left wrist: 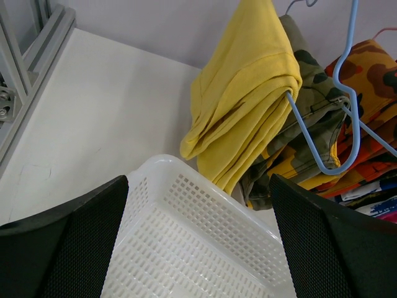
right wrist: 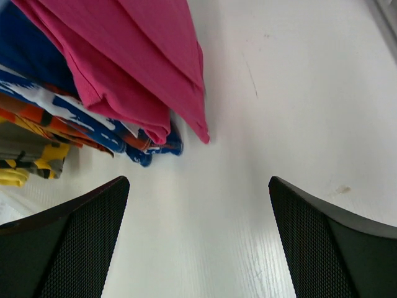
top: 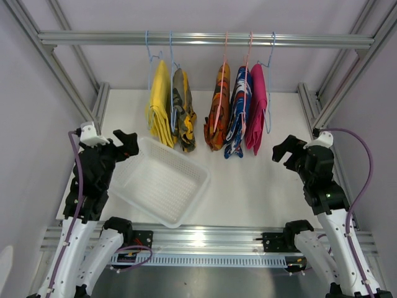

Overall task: Remove the trousers from the hanger
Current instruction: Move the bin to the center of the board.

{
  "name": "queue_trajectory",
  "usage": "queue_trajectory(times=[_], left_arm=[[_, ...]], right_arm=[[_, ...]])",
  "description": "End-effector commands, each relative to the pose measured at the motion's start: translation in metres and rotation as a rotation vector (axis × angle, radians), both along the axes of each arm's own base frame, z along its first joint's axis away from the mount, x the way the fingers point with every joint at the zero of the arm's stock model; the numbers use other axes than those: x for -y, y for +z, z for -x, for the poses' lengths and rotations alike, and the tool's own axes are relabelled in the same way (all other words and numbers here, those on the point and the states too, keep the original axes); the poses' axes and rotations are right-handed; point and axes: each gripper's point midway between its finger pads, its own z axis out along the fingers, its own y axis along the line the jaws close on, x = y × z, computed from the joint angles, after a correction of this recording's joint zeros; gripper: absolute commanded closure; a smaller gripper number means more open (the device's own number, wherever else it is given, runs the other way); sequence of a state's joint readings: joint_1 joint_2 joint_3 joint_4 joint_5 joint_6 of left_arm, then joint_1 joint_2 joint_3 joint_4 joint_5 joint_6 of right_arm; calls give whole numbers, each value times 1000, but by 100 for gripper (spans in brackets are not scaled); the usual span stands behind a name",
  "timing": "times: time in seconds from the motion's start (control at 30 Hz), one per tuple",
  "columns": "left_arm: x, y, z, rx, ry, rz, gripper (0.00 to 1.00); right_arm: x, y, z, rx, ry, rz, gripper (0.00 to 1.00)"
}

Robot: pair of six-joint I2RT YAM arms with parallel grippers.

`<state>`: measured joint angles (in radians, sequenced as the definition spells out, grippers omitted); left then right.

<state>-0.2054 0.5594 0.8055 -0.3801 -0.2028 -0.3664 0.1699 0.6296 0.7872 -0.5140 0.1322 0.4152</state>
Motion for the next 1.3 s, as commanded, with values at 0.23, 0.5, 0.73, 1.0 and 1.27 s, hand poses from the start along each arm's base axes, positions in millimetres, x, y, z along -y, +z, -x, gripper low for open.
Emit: queue_trajectory(times=[0.23,0.5,0.73,1.0,1.27], left_arm=[[18,57,-15,128,-83,82,1],[37,85,-49,115,-155,95,0],[63,99,-83,92,-285,142,1],[84,109,-99,83,-443,220,1],[30,87,-67,64,-163,146,1]], right_arm=[[-25,0,-4,49,102,-86,1],[-50,-14,-2,32,241,-127,0],[-63,-20,1,24,304,-161,1],[-65,-21,0,21,316,-169,1],[-65,-21,-2,6,316,-171,0]])
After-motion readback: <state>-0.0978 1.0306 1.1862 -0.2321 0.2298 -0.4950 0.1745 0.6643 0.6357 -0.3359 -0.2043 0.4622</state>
